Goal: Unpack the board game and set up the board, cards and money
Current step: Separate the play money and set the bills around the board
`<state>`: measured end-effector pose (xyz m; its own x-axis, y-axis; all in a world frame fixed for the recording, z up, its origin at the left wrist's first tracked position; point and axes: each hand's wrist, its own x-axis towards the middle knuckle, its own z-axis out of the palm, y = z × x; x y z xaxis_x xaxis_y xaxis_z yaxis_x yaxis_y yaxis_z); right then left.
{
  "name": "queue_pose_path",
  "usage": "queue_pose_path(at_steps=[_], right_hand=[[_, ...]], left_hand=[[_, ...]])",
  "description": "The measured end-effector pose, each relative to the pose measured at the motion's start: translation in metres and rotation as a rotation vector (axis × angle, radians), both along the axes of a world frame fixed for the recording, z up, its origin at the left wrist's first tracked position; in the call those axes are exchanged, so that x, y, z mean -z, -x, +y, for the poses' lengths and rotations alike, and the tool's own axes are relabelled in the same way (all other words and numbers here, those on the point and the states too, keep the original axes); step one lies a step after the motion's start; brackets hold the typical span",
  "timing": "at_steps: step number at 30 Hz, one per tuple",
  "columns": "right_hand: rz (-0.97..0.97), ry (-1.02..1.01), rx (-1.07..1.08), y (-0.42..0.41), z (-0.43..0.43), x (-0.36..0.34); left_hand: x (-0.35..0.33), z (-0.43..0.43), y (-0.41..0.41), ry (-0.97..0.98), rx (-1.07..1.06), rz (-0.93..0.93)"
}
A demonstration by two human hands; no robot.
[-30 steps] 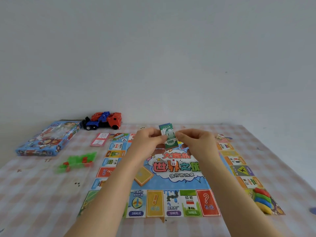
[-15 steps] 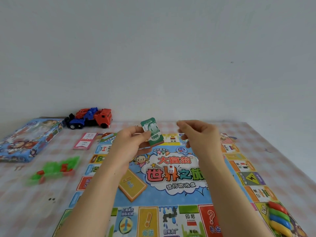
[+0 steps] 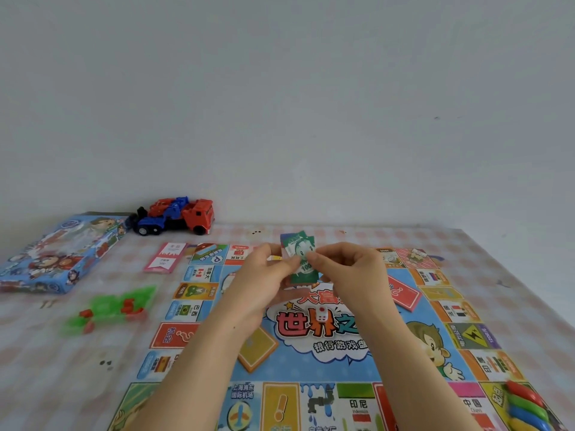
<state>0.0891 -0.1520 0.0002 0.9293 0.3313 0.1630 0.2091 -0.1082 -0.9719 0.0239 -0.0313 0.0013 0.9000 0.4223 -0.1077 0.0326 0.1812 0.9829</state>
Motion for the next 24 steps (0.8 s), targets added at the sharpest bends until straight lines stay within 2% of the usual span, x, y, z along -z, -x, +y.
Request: queue_pose_path(at_steps=[4,9,16,20,24], right_hand=[[0.015,-0.003,0.005,-0.0017,0.0008,0.003],[0.038,-0.029,0.032,-0.0032,-0.0004,0.0045],[0.138,-0.067,0.004,-0.0038,-0.004,0.0014],[0.114,-0.038,-0.013,-0.0014,-0.0047,0.0008],[0.144,-0.061,0.004,-0.0021,-0.0059,0.0005]], left_hand=[[-0.0006,0.0001,-0.0016,0.132,0.01,-0.002],[-0.0001,0.0007,-0.0029,0.174,0.007,-0.005],[0.0022,0.002,-0.0023,0.081,-0.029,-0.037],[0.0039,0.0027,-0.0025,0.005,-0.05,-0.047],[0.0044,0.0034,-0.0033,0.033,-0.06,-0.041]])
